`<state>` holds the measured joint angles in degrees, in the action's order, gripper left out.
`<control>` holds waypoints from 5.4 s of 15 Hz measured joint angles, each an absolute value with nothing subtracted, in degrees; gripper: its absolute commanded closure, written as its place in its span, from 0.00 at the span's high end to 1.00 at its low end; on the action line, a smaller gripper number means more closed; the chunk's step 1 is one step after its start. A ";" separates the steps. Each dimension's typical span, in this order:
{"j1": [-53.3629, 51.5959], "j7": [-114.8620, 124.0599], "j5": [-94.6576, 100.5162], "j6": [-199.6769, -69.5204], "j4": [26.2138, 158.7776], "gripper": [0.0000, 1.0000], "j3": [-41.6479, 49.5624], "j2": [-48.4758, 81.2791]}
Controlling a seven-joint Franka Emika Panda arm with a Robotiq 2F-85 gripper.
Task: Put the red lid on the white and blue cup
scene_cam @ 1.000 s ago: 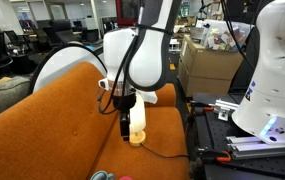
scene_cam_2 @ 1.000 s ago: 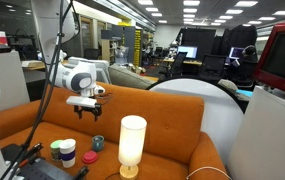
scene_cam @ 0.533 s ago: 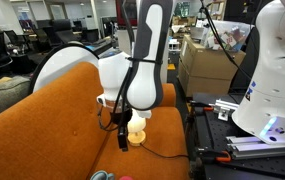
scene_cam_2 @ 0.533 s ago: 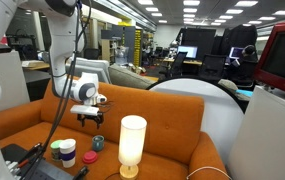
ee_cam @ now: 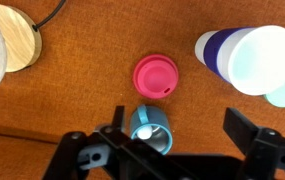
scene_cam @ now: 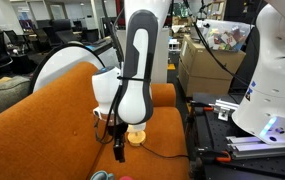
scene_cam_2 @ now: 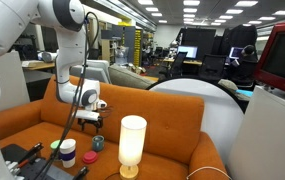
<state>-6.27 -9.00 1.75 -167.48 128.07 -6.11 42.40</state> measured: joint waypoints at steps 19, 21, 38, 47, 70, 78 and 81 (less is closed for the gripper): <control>-7.20 -9.33 2.98 -166.40 116.50 1.00 -8.53 58.47; -7.10 -9.55 3.00 -165.99 114.67 1.00 -8.53 59.38; -7.61 -9.40 3.01 -166.94 114.41 1.00 -9.28 58.63; -7.74 -8.30 3.00 -167.53 109.26 1.00 -8.03 63.70; -11.64 -2.19 2.96 -165.90 97.45 1.00 -4.35 75.47; -11.51 -2.19 2.96 -165.83 95.84 1.00 -4.28 77.49; -11.30 -2.19 2.96 -165.69 94.15 1.00 -4.27 78.92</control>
<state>-11.30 -2.19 2.96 -165.69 94.15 -4.27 78.92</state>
